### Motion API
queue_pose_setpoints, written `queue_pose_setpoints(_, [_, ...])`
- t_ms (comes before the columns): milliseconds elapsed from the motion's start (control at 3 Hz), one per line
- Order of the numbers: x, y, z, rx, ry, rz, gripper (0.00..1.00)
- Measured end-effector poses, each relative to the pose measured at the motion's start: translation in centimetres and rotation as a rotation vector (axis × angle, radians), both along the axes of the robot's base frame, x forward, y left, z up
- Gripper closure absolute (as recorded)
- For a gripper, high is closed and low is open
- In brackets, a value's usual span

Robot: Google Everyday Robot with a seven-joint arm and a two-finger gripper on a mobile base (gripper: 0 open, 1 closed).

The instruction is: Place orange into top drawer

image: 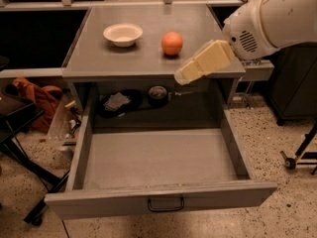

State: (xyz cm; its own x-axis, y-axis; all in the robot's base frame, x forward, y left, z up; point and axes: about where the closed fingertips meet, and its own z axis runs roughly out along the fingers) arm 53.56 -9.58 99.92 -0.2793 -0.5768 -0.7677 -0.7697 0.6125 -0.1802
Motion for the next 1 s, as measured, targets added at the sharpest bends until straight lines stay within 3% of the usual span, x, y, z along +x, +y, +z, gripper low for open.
queue_pose_setpoints(333, [0.8,-0.1,-0.7,0.005,0.005,-0.050,0.00])
queue_pose_setpoints(667, [3.8,0.4,-4.0,0.031,-0.003,-0.159,0.00])
queue_pose_setpoints(1000, [8.3,1.6,-5.9,0.093,-0.059,-0.222,0.00])
